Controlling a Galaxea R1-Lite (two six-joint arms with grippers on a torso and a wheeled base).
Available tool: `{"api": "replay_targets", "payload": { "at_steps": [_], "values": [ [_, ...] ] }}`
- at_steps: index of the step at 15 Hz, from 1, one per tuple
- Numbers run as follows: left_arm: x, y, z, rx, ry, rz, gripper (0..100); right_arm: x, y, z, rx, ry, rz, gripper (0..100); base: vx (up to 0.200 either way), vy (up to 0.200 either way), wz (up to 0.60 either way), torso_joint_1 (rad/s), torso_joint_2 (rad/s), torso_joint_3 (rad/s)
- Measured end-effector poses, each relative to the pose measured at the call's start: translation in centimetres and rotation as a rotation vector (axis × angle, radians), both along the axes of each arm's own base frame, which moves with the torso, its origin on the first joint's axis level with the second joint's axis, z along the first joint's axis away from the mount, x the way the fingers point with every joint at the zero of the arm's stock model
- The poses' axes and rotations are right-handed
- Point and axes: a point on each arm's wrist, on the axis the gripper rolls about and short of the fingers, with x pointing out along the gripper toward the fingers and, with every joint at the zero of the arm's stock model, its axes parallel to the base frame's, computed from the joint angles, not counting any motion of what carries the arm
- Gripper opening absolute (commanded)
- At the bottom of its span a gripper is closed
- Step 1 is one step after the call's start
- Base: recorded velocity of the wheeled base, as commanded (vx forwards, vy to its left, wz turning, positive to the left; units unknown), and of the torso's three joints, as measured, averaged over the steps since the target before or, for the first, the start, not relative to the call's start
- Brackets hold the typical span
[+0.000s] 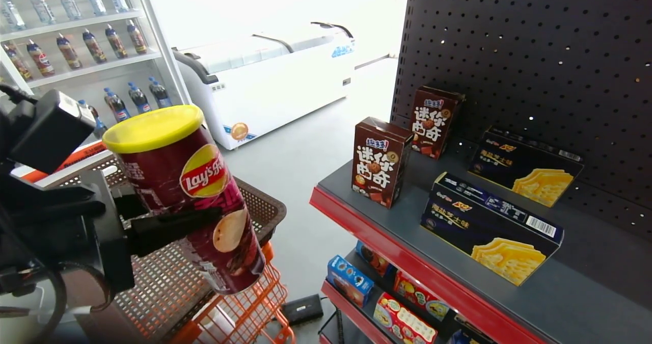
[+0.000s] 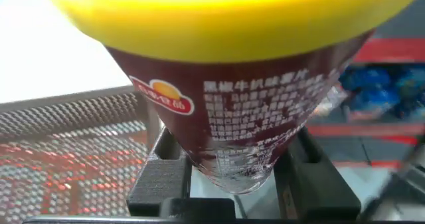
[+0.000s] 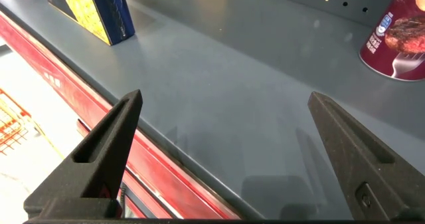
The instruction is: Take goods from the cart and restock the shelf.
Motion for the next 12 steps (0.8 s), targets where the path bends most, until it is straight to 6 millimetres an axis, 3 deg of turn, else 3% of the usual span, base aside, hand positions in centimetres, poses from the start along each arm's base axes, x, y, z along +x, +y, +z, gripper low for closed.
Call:
{"api": "replay_targets", "payload": {
  "at_steps": [4,11,12],
  "values": [
    [-1.6,-0.6,0.2,0.001,-0.002,-0.079,0,0.0,0.0,0.0,0.0,0.0,0.0,100,0.0,0.0,0.0,0.0,0.0,0.0],
    [-1.7,-0.9,0.3,-0.011,-0.006,-0.13,0,0.0,0.0,0.0,0.0,0.0,0.0,100,0.0,0.0,0.0,0.0,0.0,0.0],
    [-1.7,-0.9,0.3,-0.011,-0.005,-0.131,0,0.0,0.0,0.0,0.0,0.0,0.0,100,0.0,0.0,-0.6,0.002,0.0,0.007]
  ]
}}
